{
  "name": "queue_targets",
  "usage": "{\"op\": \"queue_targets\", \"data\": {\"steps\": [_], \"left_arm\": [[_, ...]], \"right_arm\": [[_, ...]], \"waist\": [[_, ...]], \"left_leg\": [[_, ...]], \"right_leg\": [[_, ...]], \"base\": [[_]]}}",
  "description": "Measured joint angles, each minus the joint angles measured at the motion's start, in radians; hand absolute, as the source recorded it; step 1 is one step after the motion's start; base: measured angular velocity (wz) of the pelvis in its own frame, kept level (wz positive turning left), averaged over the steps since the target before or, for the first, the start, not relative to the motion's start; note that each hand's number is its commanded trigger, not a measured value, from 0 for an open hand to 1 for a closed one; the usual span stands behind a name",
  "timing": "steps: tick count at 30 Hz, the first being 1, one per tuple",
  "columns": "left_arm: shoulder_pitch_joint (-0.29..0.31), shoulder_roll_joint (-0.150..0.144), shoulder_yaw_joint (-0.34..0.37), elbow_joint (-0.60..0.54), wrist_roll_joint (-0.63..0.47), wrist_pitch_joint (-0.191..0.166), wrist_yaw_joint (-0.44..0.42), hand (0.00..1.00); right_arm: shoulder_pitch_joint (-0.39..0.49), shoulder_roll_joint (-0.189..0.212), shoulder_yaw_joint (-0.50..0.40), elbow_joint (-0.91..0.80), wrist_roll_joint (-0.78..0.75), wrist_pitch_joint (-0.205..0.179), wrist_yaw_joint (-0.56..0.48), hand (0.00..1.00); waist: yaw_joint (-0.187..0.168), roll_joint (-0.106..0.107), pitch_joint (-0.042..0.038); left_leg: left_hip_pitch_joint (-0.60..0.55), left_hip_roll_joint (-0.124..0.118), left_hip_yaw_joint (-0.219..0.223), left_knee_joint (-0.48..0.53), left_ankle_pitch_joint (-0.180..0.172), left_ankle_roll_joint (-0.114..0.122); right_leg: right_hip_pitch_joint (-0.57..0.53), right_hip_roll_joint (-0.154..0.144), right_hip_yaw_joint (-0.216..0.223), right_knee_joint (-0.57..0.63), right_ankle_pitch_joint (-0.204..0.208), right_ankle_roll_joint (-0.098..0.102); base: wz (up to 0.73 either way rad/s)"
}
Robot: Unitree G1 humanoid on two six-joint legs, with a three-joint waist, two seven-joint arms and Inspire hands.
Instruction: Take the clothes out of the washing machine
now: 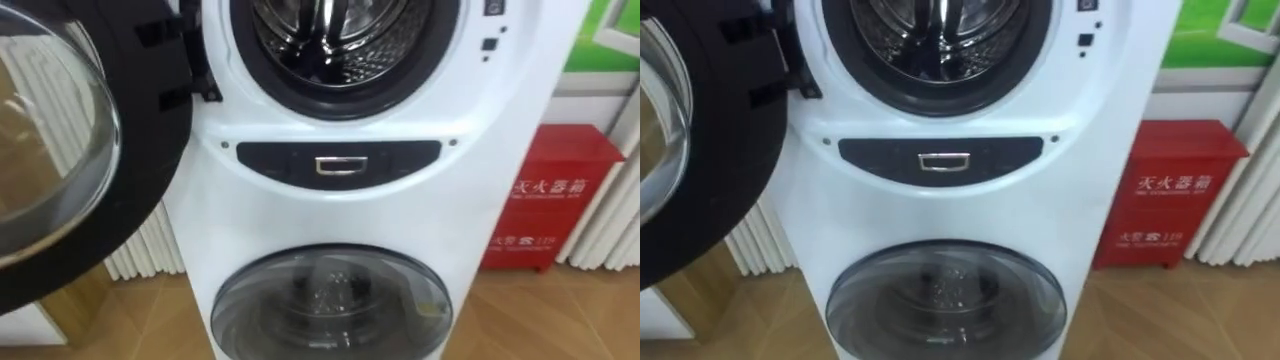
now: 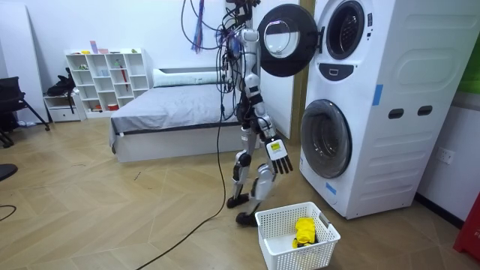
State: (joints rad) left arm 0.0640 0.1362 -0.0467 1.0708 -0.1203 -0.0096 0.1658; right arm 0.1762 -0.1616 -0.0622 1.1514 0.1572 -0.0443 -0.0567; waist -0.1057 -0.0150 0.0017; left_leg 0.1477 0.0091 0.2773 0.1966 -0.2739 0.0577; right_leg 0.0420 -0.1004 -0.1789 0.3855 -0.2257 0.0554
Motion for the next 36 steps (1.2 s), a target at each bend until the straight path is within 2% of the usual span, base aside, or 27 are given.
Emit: {"op": "queue_targets", "data": {"steps": [2, 3, 4, 8, 12, 14, 16, 17, 18, 19, 20, 22, 23, 25, 26, 28, 30, 32, 34, 36], "left_arm": [[0.0, -0.001, 0.04, -0.002, -0.065, -0.01, 0.004, 0.0], [-0.002, -0.001, 0.06, -0.003, -0.127, -0.015, 0.008, 0.0], [-0.009, 0.0, 0.09, -0.003, -0.176, -0.02, 0.008, 0.0], [-0.011, 0.012, 0.205, -0.042, -0.228, -0.028, 0.026, 0.0], [-0.021, 0.03, 0.286, -0.155, -0.35, -0.025, 0.061, 0.0], [-0.037, 0.056, 0.327, -0.213, -0.416, -0.023, 0.074, 0.0], [-0.076, 0.122, 0.345, -0.248, -0.537, -0.023, 0.097, 0.0], [-0.09, 0.137, 0.356, -0.254, -0.567, -0.023, 0.104, 0.0], [-0.123, 0.166, 0.382, -0.256, -0.599, -0.022, 0.113, 0.0], [-0.138, 0.178, 0.399, -0.256, -0.6, -0.022, 0.117, 0.0], [-0.162, 0.204, 0.427, -0.255, -0.616, -0.022, 0.125, 0.0], [-0.188, 0.257, 0.499, -0.252, -0.655, -0.006, 0.136, 0.0], [-0.191, 0.272, 0.509, -0.251, -0.659, -0.001, 0.138, 0.0], [-0.199, 0.32, 0.54, -0.252, -0.685, 0.021, 0.152, 0.0], [-0.204, 0.33, 0.552, -0.252, -0.69, 0.029, 0.158, 0.0], [-0.219, 0.375, 0.61, -0.252, -0.7, 0.058, 0.18, 0.0], [-0.244, 0.405, 0.653, -0.252, -0.699, 0.076, 0.192, 0.0], [-0.257, 0.44, 0.682, -0.252, -0.699, 0.086, 0.201, 0.0], [-0.257, 0.485, 0.721, -0.242, -0.7, 0.096, 0.217, 0.0], [-0.257, 0.51, 0.737, -0.225, -0.703, 0.097, 0.221, 0.0]], "right_arm": [[0.001, 0.002, 0.002, 0.0, 0.005, -0.005, 0.007, 0.0], [0.002, 0.003, -0.001, 0.001, 0.005, -0.007, 0.008, 0.0], [0.003, 0.003, -0.005, 0.006, -0.001, -0.007, 0.008, 0.0], [0.014, 0.007, -0.056, 0.003, -0.011, -0.012, 0.026, 0.0], [0.017, 0.006, -0.121, 0.001, -0.011, -0.011, 0.033, 0.0], [0.031, 0.005, -0.147, -0.019, -0.007, -0.01, 0.038, 0.0], [0.044, 0.001, -0.166, -0.039, -0.003, -0.011, 0.034, 0.0], [0.047, 0.001, -0.173, -0.038, -0.003, -0.009, 0.032, 0.0], [0.054, 0.001, -0.179, -0.042, -0.006, -0.006, 0.025, 0.0], [0.06, 0.001, -0.182, -0.048, -0.01, -0.005, 0.023, 0.0], [0.073, 0.002, -0.2, -0.072, -0.019, 0.004, 0.023, 0.0], [0.085, 0.002, -0.24, -0.087, -0.024, 0.022, 0.019, 0.0], [0.09, 0.002, -0.243, -0.091, -0.024, 0.025, 0.014, 0.0], [0.111, 0.002, -0.258, -0.105, -0.047, 0.033, 0.004, 0.0], [0.115, 0.002, -0.267, -0.106, -0.048, 0.038, 0.002, 0.0], [0.12, 0.002, -0.29, -0.109, -0.074, 0.059, -0.012, 0.0], [0.119, 0.004, -0.316, -0.109, -0.11, 0.069, -0.019, 0.0], [0.124, 0.004, -0.323, -0.119, -0.119, 0.07, -0.024, 0.0], [0.133, 0.004, -0.324, -0.157, -0.119, 0.072, -0.03, 0.0], [0.135, 0.004, -0.326, -0.165, -0.122, 0.071, -0.034, 0.0]], "waist": [[0.018, -0.003, -0.0049], [0.018, -0.007, -0.0035], [0.02, -0.001, -0.0045], [0.03, -0.001, -0.0052], [0.033, 0.02, -0.0038], [0.036, 0.032, -0.0051], [0.038, 0.046, -0.0058], [0.037, 0.051, -0.0052], [0.047, 0.055, -0.0036], [0.051, 0.058, -0.0029], [0.057, 0.065, -0.0025], [0.067, 0.073, -0.0076], [0.072, 0.073, -0.0081], [0.082, 0.076, -0.0085], [0.086, 0.077, -0.009], [0.099, 0.079, -0.0097], [0.117, 0.08, -0.0119], [0.139, 0.082, -0.0134], [0.143, 0.089, -0.0154], [0.144, 0.096, -0.0135]], "left_leg": [[-0.005, 0.001, 0.024, 0.0, 0.003, -0.006], [-0.004, 0.004, 0.027, -0.001, 0.006, -0.01], [-0.002, 0.011, 0.028, -0.002, 0.009, -0.015], [0.006, 0.02, 0.027, -0.012, 0.016, -0.026], [0.006, 0.023, 0.02, -0.015, 0.017, -0.029], [0.007, 0.022, 0.013, -0.017, 0.018, -0.029], [0.017, 0.018, -0.005, -0.018, 0.018, -0.029], [0.018, 0.018, -0.011, -0.018, 0.018, -0.029], [0.02, 0.017, -0.012, -0.018, 0.018, -0.029], [0.02, 0.016, -0.012, -0.019, 0.018, -0.029], [0.02, 0.015, -0.012, -0.023, 0.018, -0.029], [0.021, 0.014, -0.015, -0.031, 0.018, -0.029], [0.022, 0.014, -0.016, -0.031, 0.018, -0.029], [0.02, 0.013, -0.038, -0.031, 0.018, -0.029], [0.019, 0.012, -0.039, -0.031, 0.018, -0.029], [0.017, 0.012, -0.04, -0.033, 0.018, -0.029], [0.012, 0.012, -0.037, -0.032, 0.018, -0.029], [0.011, 0.012, -0.035, -0.032, 0.018, -0.029], [0.009, 0.012, -0.04, -0.032, 0.018, -0.029], [0.013, 0.012, -0.043, -0.032, 0.018, -0.029]], "right_leg": [[0.019, 0.011, -0.004, -0.079, 0.001, -0.001], [0.031, 0.018, -0.013, -0.116, 0.01, -0.016], [0.044, 0.029, -0.012, -0.145, 0.025, -0.022], [0.055, 0.045, -0.007, -0.176, 0.036, -0.032], [0.06, 0.052, 0.0, -0.184, 0.038, -0.033], [0.063, 0.053, 0.002, -0.186, 0.038, -0.033], [0.08, 0.052, -0.001, -0.204, 0.038, -0.033], [0.08, 0.052, -0.002, -0.203, 0.038, -0.033], [0.08, 0.052, -0.001, -0.2, 0.038, -0.033], [0.079, 0.052, 0.0, -0.2, 0.038, -0.033], [0.075, 0.051, 0.003, -0.2, 0.037, -0.032], [0.067, 0.053, 0.015, -0.2, 0.037, -0.031], [0.065, 0.054, 0.018, -0.2, 0.037, -0.031], [0.066, 0.053, 0.013, -0.2, 0.037, -0.031], [0.066, 0.053, 0.012, -0.2, 0.037, -0.031], [0.062, 0.054, 0.014, -0.2, 0.037, -0.031], [0.054, 0.054, 0.016, -0.199, 0.037, -0.031], [0.05, 0.054, 0.019, -0.198, 0.037, -0.031], [0.053, 0.053, 0.014, -0.2, 0.037, -0.031], [0.058, 0.053, 0.013, -0.201, 0.037, -0.031]], "base": [[-0.48], [-0.23], [-0.16], [-0.07], [0.02], [0.0], [0.0], [-0.04], [-0.06], [-0.1], [-0.13], [-0.18], [-0.16], [-0.02], [0.08], [0.0], [-0.06], [-0.09], [0.04], [0.1]]}}
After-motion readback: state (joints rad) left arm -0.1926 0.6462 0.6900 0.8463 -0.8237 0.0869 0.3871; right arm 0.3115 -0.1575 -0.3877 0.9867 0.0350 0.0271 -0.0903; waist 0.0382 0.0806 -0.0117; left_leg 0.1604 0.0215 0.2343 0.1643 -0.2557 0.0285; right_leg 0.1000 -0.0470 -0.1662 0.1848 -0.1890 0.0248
